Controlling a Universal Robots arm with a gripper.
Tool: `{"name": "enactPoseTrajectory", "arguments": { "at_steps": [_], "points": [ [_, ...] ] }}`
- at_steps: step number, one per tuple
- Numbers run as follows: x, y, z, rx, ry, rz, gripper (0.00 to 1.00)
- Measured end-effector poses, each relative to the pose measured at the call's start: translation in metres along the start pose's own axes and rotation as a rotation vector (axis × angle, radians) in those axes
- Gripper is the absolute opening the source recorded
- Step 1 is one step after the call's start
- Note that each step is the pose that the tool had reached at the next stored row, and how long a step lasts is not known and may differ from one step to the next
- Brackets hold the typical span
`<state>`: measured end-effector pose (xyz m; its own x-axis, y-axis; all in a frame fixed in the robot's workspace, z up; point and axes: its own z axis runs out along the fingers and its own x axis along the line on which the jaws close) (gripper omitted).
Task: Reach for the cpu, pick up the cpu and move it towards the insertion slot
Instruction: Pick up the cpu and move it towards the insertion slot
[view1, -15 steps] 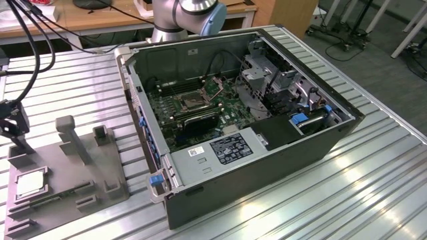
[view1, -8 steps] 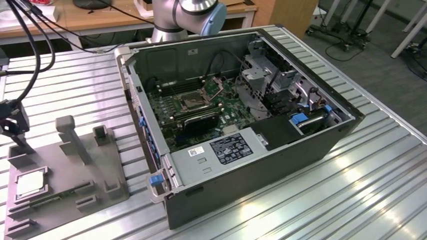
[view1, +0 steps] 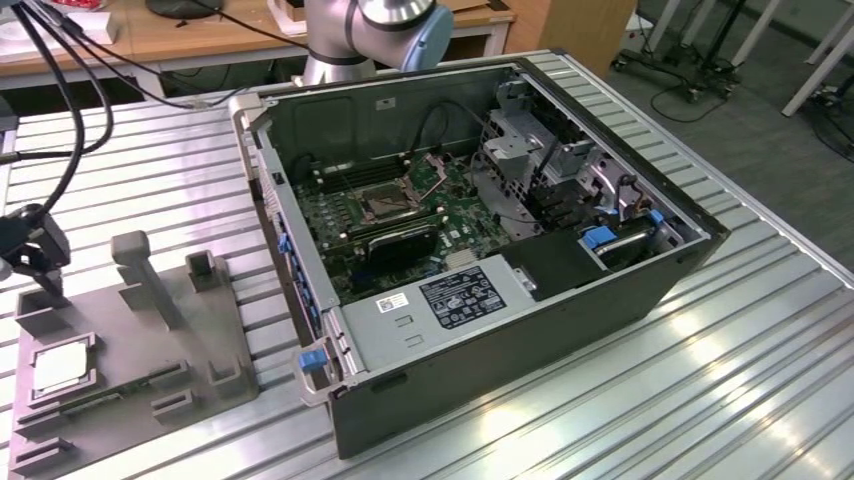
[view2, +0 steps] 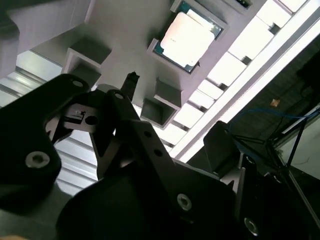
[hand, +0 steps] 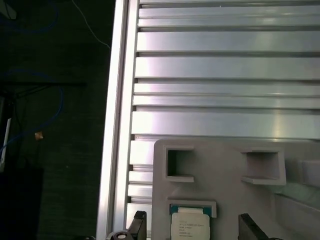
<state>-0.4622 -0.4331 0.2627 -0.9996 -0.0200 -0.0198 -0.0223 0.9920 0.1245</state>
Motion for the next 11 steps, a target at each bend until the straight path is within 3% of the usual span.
{"name": "enactPoseTrajectory", "arguments": {
  "at_steps": [2,3,4,6,7,11],
  "points": [
    [0.0000,-0.0017,0.0026,0.0025,-0.0004,0.000,0.80],
    [0.0000,-0.0020,0.0030,0.0076,-0.0001,0.000,0.80],
    [0.0000,-0.0020,0.0029,0.0193,0.0005,0.000,0.80],
    [0.0001,-0.0020,0.0031,0.0563,0.0012,-0.001,0.80],
    [0.0000,-0.0021,0.0036,0.0699,0.0018,-0.001,0.80],
    [-0.0005,-0.0033,0.0107,0.0708,0.0016,0.002,0.80]
  ]
}}
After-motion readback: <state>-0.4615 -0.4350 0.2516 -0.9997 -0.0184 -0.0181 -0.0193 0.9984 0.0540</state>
